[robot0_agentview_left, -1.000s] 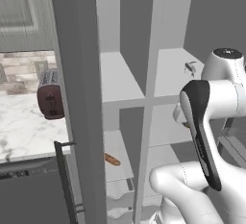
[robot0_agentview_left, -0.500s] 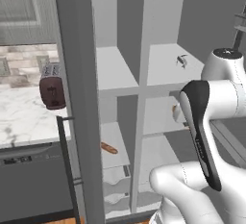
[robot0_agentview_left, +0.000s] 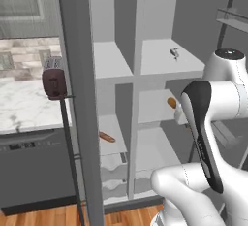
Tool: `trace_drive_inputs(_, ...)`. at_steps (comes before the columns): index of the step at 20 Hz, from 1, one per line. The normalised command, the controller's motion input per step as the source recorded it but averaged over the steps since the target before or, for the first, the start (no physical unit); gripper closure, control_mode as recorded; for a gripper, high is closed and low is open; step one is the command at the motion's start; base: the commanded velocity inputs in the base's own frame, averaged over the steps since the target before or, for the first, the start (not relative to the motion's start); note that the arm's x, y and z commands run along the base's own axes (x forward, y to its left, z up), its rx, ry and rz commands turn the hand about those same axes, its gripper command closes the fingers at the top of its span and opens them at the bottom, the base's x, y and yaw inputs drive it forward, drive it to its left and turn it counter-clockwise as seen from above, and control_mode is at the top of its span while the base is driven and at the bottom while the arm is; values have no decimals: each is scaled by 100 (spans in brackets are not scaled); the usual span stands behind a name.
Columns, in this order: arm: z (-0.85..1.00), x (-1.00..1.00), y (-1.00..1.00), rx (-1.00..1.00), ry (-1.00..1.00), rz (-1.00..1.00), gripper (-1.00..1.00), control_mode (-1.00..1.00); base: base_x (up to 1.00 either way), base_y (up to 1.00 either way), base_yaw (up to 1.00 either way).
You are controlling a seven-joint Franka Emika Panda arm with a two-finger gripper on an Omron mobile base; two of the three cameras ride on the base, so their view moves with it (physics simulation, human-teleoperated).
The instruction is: Pick up the frozen fish from the freezer, place it on any shelf in the fridge, and close the fridge and freezer doors when done.
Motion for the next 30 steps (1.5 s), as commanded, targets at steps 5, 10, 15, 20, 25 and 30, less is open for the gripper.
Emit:
trace_drive_inputs(5, 0, 0, 0, 0, 0, 0, -100, 100, -49, 0, 0)
trace_drive_inputs(10, 0, 0, 0, 0, 0, 0, -100, 100, -41, 0, 0)
trace_drive_inputs(15, 0, 0, 0, 0, 0, 0, -100, 100, -36, 0, 0)
trace_drive_inputs(20, 0, 0, 0, 0, 0, 0, -100, 100, -36, 0, 0)
trace_drive_inputs(25, 0, 0, 0, 0, 0, 0, -100, 100, -40, 0, 0)
trace_drive_inputs(30, 0, 0, 0, 0, 0, 0, -100, 100, -28, 0, 0)
